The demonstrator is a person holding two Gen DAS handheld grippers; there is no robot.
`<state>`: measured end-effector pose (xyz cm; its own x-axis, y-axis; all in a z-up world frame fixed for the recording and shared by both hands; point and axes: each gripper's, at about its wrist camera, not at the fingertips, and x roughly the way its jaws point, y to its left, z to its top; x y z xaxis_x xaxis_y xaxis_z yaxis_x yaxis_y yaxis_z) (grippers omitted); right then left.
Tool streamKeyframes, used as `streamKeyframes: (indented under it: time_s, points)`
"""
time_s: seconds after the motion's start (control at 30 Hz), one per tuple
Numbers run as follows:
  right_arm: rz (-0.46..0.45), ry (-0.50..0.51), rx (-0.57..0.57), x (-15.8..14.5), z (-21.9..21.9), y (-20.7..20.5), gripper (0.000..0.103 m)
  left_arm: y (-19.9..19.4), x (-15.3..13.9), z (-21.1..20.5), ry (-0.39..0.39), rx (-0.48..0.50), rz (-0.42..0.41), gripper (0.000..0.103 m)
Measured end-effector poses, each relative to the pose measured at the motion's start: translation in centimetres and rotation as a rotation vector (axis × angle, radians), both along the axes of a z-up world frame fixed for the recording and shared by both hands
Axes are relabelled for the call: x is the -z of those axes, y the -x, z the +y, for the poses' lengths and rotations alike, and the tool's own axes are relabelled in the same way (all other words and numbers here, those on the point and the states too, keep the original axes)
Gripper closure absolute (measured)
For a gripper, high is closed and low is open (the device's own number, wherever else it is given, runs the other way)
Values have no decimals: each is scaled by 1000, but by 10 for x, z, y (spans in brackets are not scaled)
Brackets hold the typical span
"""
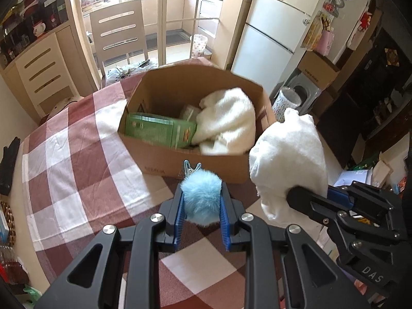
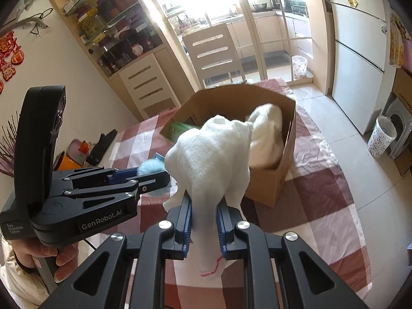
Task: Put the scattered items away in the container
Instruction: 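Lift the pompom and white cloth with both tools and carry toward the cardboard box, then lower the pompom into the box while the right tool lowers the white cloth in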
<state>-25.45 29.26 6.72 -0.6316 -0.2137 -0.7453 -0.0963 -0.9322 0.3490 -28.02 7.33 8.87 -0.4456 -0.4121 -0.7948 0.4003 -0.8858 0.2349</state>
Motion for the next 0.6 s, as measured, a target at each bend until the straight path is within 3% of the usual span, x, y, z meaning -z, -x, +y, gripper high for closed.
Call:
streamKeyframes:
  time_s: [0.4, 0.6]
  points:
    - [45, -46, 55, -15, 22, 54, 86, 58, -43, -43, -110, 21, 116, 79]
    - [40, -75, 76, -12, 30, 83, 86, 99, -46, -68, -101, 11, 99, 79]
